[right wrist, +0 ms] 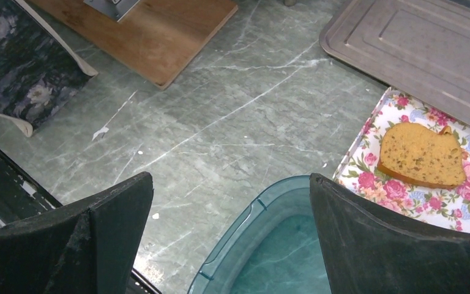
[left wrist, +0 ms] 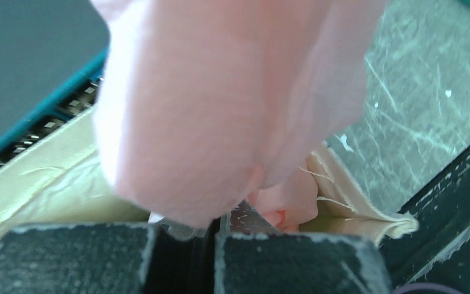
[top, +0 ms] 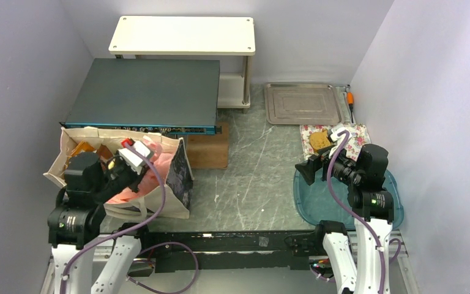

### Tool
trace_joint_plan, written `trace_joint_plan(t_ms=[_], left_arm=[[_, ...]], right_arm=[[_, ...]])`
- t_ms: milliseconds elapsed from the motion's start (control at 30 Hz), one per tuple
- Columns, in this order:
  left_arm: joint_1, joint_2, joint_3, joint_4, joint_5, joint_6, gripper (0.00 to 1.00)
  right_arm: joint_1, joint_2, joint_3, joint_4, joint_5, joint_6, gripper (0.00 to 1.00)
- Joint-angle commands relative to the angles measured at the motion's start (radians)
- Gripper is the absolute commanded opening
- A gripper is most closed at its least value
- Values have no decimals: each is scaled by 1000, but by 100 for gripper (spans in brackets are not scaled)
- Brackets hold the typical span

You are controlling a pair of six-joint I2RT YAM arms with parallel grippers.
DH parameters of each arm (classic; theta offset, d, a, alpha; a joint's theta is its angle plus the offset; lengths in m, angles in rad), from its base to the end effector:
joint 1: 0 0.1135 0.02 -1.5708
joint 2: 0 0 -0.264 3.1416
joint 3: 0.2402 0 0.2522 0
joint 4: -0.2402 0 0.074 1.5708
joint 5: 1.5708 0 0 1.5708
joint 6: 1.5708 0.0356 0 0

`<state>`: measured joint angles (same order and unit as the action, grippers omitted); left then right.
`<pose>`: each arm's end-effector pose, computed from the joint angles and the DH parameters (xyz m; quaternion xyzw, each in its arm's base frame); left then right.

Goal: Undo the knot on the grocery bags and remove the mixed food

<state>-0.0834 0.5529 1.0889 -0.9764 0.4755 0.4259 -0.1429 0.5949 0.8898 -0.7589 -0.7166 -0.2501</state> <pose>0.0693 -0.0221 0.3838 0.3288 0.7625 -0.1073 0.5468 0.1107 0.0077 0.3449 -0.2267 0.7857 0.1965 0.5410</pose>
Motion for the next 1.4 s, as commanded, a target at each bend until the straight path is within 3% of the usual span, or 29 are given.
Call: trace_joint_plan(t_ms=[0, 367, 567, 733, 1000, 1100, 1200, 1367], left_arm=[[21, 20, 132, -8, 20, -74, 0], [34, 82, 419, 40, -50, -216, 0], [34, 139, 599, 124, 44, -280, 0], [34, 149, 607, 321, 198, -323, 0], [21, 314, 590, 599, 463, -620, 0], [-74, 403, 632, 607, 427, -631, 0], [-281, 479, 705, 483, 301, -491, 0], [-476, 594, 832, 221, 167, -275, 0]], right_arm=[[-4, 4, 4, 48, -29, 8, 100], [-3, 29, 47, 41, -64, 45, 100], [-3, 74, 67, 58, -95, 69, 100], [-3, 96, 83, 69, -95, 76, 100], [-2, 131, 78, 96, -100, 97, 100], [-2, 140, 72, 100, -97, 98, 100], [-3, 145, 77, 97, -84, 98, 100], [-2, 158, 86, 87, -78, 97, 100]])
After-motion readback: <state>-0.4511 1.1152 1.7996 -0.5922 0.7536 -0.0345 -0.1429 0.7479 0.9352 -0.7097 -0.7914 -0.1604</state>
